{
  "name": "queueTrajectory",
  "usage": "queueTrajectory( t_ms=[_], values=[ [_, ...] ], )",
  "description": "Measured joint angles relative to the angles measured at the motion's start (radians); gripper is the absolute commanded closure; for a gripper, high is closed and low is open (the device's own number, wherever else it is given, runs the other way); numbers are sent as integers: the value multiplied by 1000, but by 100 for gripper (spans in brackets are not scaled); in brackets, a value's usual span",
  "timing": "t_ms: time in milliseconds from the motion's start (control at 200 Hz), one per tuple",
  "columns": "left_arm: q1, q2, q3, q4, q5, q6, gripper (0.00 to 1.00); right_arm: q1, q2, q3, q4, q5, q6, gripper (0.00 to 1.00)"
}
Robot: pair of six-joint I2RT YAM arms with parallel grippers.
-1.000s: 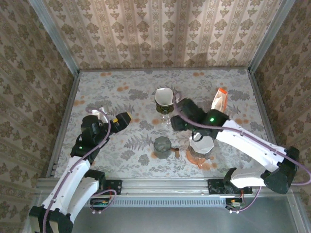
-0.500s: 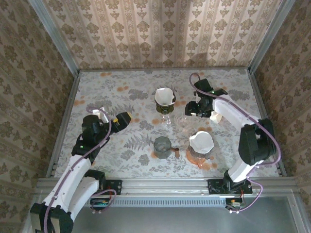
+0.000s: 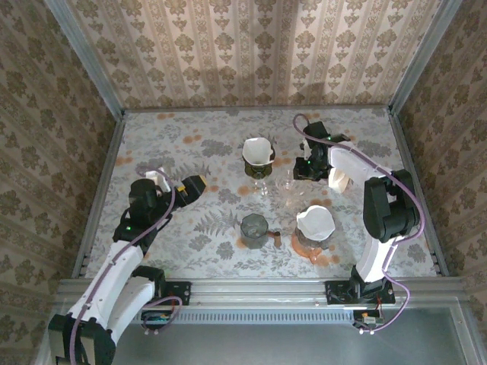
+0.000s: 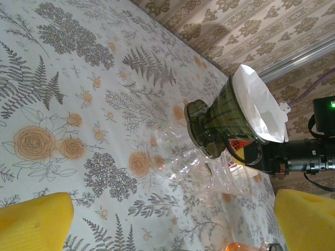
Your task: Place the coffee filter in the dripper
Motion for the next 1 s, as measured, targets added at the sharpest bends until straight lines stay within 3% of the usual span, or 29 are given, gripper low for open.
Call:
queueTrajectory(
  t_ms=[155, 355, 710, 1000],
  values=[
    [0, 3, 0, 2, 0, 0, 0, 0, -4, 2, 16, -19, -1, 92],
    [0, 6, 0, 4, 0, -1, 0, 0, -31, 0, 29, 2, 6, 100],
    [6, 6, 0, 4, 2, -4, 0, -12, -206, -12, 26, 192, 29, 100],
    [6, 6, 0, 3, 4, -4, 0, 21, -438, 46, 12, 216, 59, 100]
  ],
)
